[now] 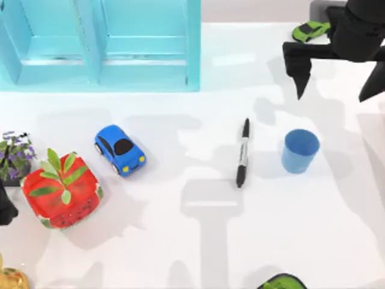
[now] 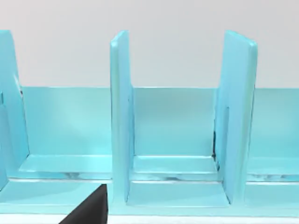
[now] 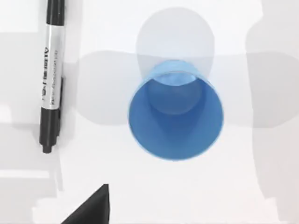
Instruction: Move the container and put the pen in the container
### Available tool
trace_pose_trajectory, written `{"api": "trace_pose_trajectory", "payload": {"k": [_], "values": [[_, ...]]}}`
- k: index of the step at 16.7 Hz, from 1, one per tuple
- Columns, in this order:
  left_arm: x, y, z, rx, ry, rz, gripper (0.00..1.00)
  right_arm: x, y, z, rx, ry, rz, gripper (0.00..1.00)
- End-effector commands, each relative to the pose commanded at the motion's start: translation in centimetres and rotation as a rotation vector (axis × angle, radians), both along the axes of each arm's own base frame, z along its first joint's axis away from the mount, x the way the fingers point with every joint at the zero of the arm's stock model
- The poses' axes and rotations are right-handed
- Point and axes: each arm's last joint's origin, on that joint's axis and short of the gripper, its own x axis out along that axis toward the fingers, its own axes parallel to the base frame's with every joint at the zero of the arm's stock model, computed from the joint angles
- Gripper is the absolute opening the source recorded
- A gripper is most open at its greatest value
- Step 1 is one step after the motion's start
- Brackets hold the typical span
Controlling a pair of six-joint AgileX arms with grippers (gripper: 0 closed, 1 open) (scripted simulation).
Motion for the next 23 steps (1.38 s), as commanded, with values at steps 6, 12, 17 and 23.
{"api": "trace_pose_trajectory", "payload": {"k": [6, 12, 17, 23], "values": [[0.0, 0.0, 0.0, 0.000, 0.000, 0.000, 1.00, -1.2, -0.4, 4.8, 0.003, -0.013, 0.004, 1.00], [0.0, 0.0, 0.0, 0.000, 0.000, 0.000, 1.00, -0.7, 0.5, 4.2, -0.011, -0.002, -0.013, 1.00], [0.0, 0.0, 0.0, 0.000, 0.000, 0.000, 1.00, 1.8, 6.6, -0.2, -0.095, 0.056, -0.083, 1.00], [0.0, 0.0, 0.0, 0.000, 0.000, 0.000, 1.00, 1.8, 14.6, -7.2, -0.210, 0.064, -0.152, 1.00]]}}
